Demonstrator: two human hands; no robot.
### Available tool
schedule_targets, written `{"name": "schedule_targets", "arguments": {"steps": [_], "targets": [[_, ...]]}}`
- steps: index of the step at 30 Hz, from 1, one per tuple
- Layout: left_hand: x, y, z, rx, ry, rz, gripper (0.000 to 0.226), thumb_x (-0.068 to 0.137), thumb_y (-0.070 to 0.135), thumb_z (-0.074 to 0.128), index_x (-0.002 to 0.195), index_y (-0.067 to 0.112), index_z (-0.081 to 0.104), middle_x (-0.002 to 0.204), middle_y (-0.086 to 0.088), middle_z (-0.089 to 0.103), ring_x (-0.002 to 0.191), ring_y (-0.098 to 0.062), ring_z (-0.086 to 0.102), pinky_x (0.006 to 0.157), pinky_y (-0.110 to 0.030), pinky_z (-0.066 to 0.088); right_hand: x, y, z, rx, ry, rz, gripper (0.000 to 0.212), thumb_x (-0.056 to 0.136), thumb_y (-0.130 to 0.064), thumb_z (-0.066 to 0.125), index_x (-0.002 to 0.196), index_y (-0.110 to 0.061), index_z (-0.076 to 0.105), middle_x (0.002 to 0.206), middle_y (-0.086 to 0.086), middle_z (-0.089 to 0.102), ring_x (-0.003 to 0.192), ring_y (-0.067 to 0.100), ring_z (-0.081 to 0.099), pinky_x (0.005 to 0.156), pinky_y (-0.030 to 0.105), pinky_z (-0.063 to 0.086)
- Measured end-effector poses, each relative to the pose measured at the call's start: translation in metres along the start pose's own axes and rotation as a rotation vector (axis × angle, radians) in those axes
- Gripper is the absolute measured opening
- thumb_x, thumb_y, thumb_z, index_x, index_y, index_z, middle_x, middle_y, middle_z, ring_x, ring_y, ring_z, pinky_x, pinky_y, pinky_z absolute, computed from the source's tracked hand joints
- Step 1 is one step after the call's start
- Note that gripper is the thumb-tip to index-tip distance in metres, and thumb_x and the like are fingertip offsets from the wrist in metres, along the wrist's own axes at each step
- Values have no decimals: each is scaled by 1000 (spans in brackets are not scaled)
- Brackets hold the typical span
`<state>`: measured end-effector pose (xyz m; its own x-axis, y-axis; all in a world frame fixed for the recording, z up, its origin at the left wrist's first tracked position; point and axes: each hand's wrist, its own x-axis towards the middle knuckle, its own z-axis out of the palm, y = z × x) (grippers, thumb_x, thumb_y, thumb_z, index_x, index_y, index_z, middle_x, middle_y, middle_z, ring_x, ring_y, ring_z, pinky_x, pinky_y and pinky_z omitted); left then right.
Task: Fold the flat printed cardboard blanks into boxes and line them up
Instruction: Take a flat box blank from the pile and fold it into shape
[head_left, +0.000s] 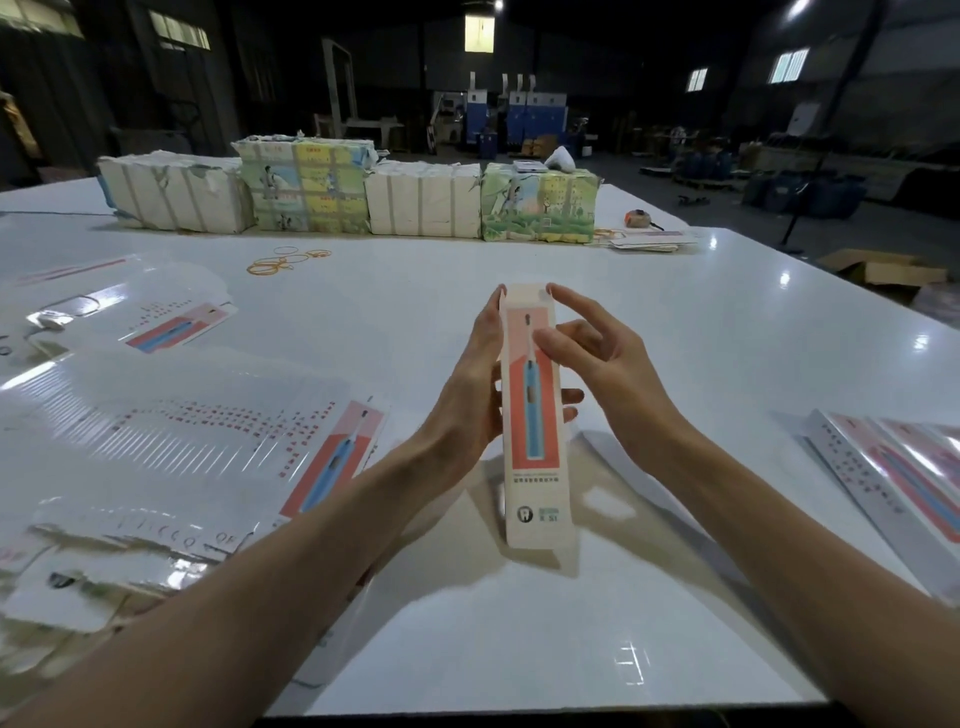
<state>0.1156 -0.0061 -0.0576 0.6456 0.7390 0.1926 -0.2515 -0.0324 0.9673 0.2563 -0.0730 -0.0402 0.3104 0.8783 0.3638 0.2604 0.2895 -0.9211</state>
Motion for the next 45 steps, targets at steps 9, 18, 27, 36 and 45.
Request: {"name": "schedule_targets", "arguments": {"steps": [9, 18, 27, 36, 45], "targets": [[-7, -5, 6, 305, 19, 44, 104, 83, 8, 85, 150, 47, 16, 130, -6, 57, 101, -31, 75, 82, -45, 66, -2, 7, 4, -33, -47, -25, 33, 97, -36, 72, 128, -35, 62, 104, -7, 74, 102, 14, 75, 75, 25, 62], [-6, -9, 1, 263, -23, -94, 87, 91, 9, 79, 146, 44, 23, 117, -5, 63, 86, -15, 79, 63, -27, 62, 3, 17, -3, 13, -27, 76, 32, 105, -47, 56, 126, -24, 63, 106, 3, 77, 100, 22, 76, 85, 31, 63], [-8, -9, 3, 297, -101, -114, 96, 85, 5, 83, 146, 47, 23, 121, -2, 61, 100, -21, 75, 71, -32, 65, 12, 21, -18, 39, 50, 36, 17, 107, -15, 57, 116, -16, 70, 96, 3, 80, 97, 28, 78, 78, 33, 64], [-10, -9, 3, 320, -93, -86, 96, 80, 11, 83, 137, 55, 20, 114, 0, 55, 84, -6, 76, 63, -27, 62, 13, 8, -22, 203, -7, 58, 23, 108, -14, 51, 107, -3, 72, 101, 8, 77, 105, 35, 75, 81, 40, 64], [-15, -8, 2, 380, -115, -16, 98, 77, 17, 82, 139, 59, 18, 117, 1, 53, 88, -27, 74, 65, -27, 62, 14, 7, -25, 311, 87, 185, 9, 97, -12, 72, 98, -6, 79, 98, 11, 78, 98, 32, 77, 75, 38, 64]]}}
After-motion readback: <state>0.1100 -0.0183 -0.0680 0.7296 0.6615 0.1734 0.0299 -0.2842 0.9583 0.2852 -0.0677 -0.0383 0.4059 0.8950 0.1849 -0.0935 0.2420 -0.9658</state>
